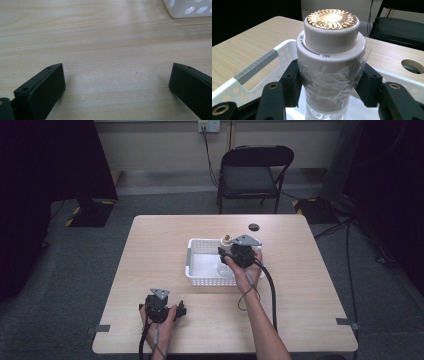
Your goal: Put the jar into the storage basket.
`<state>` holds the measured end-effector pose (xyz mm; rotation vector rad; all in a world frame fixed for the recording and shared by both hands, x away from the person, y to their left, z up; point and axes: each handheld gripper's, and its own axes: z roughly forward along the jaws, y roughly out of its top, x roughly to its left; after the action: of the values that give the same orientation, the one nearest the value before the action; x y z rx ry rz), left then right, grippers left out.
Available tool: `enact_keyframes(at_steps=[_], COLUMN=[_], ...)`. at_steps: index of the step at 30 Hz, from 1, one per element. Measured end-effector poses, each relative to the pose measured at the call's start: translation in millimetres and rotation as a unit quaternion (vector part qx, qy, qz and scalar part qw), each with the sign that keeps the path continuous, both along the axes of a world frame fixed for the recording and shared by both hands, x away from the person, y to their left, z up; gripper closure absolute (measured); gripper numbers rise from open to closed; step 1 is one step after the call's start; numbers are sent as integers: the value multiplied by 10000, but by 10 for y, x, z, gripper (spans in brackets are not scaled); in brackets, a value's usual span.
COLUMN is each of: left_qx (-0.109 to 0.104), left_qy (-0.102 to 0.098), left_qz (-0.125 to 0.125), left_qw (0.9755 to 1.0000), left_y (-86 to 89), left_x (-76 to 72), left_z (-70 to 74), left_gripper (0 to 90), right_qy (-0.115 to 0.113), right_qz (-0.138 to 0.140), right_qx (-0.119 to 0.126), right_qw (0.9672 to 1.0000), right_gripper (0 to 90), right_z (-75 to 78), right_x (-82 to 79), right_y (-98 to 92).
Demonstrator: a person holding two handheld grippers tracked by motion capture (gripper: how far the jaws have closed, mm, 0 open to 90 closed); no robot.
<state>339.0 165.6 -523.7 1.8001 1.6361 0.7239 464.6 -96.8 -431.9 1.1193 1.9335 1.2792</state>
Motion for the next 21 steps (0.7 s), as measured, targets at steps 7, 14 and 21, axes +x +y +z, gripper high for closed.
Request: enact_keyframes(at_steps=[7,14,21], left_qx=[0,0,-1], left_qy=[0,-1,0], left_qz=[1,0,1], left_qw=[10000,10000,10000], left_y=[0,0,0], left_x=[0,0,0], left_z=[0,0,0], left_gripper=[0,0,0], right_qy=[103,131,154], right_qz=[-47,-413,-293], right_qx=[61,2,98], right_qw=[9999,9991,9994], right_gripper=[228,10,1], right_z=[18,31,26], right_x=[46,50,-11], right_y=[-3,17,-30])
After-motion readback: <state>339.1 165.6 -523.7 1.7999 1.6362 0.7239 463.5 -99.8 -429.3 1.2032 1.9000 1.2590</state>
